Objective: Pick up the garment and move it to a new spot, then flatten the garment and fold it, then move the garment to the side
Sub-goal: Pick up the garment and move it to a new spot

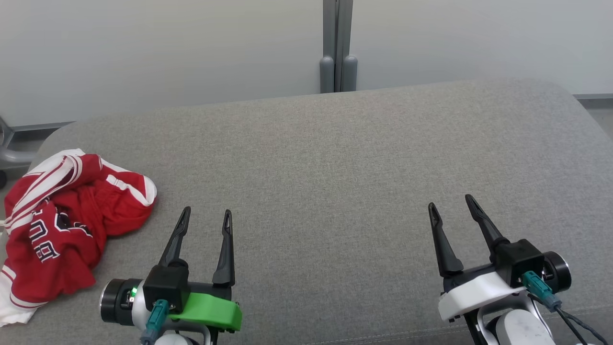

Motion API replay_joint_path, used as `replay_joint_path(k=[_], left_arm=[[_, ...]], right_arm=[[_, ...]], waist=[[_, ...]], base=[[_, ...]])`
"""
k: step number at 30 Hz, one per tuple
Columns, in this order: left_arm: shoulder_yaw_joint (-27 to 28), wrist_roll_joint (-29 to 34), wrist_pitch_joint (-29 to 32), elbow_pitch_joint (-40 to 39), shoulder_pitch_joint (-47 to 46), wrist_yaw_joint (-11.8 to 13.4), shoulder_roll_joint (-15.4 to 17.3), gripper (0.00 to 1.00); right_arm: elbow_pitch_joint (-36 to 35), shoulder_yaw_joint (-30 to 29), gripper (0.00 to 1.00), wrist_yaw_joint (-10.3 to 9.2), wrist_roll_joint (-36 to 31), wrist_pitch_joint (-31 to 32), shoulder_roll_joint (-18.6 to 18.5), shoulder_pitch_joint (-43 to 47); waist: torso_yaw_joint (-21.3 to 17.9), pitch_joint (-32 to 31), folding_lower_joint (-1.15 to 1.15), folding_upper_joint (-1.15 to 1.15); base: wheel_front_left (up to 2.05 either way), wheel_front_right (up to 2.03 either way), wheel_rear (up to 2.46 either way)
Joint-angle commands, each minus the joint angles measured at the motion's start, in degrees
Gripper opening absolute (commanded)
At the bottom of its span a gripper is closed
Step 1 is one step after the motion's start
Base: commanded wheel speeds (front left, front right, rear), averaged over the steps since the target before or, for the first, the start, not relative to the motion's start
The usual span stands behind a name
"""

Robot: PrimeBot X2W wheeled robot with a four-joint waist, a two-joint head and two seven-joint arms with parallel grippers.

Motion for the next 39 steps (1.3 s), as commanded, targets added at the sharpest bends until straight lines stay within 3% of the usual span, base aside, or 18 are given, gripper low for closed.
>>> replay_joint_path(k=[1,15,31,39], left_arm=[[0.18,-0.33,-0.04,0.04,-0.15,-0.12,0.34,1.00],[0.01,-2.81,-0.04,0.96,-0.96,-0.69,0.33,1.00],[1.78,-5.24,-0.04,0.06,-0.65,1.40,0.31,1.00],[2.91,-4.89,-0.04,0.03,-0.85,3.65,0.30,1.00]], right_arm=[[0.36,0.06,1.00,0.00,-0.54,-0.23,-0.23,0.46],[1.38,0.95,1.00,0.00,-0.54,-0.22,-0.21,-0.22],[0.96,2.90,1.00,0.00,-0.30,-0.22,-0.21,-0.54],[0.84,3.96,1.00,0.00,0.43,-0.22,-0.21,-1.24]], waist=[[0.00,0.09,0.00,0.00],[0.13,0.70,0.00,0.00],[9.06,0.52,0.00,0.00],[12.64,0.39,0.00,0.00]], base=[[0.00,0.00,0.00],[0.00,0.00,0.00],[0.00,0.00,0.00],[0.00,0.00,0.00]])
